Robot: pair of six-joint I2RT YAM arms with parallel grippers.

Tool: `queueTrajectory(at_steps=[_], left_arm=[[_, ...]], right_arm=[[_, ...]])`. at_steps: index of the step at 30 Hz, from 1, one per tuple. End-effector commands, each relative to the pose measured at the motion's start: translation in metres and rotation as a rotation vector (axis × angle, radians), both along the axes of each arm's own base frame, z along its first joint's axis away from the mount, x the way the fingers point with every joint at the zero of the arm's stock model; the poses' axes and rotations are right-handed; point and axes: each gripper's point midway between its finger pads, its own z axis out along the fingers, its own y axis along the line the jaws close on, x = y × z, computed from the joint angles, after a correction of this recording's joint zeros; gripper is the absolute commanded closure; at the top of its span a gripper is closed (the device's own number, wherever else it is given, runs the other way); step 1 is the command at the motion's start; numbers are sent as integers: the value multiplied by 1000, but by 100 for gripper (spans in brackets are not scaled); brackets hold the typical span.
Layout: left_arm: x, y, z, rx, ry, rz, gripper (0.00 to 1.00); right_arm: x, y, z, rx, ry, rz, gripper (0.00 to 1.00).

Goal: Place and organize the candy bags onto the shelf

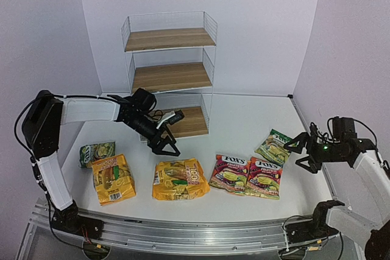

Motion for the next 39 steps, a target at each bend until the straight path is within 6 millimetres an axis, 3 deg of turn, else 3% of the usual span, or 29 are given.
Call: queueTrajectory(at_steps=[1, 7, 18, 21, 24, 25, 31, 35, 39], left_arm=[[-20, -4, -16, -2, 65, -98, 4], [-26, 2, -48, 45, 135, -75, 6], [-43, 16, -77, 137, 155, 3, 13], [-44, 16, -77, 137, 165, 18, 25], [-47, 15, -76, 134, 178, 28, 48], [-47, 14, -73, 123, 184, 34, 55], [-55, 7, -30, -22, 152, 89, 74], [-46, 10, 14, -166, 112, 250, 93], [-23, 26, 44, -263, 67, 506, 100]], right_arm=[[-1, 4, 9, 9, -26, 36, 2], [-2, 4, 9, 5, -25, 31, 2], [-7, 3, 4, 0, -26, 23, 4], [-8, 2, 5, -6, -33, 19, 4], [-8, 1, 5, -12, -37, 15, 4], [-7, 0, 6, -15, -38, 13, 4], [-7, -1, 8, -22, -47, 8, 4], [-7, -3, 8, -37, -59, -1, 4], [-6, -5, 10, -49, -70, -7, 4]])
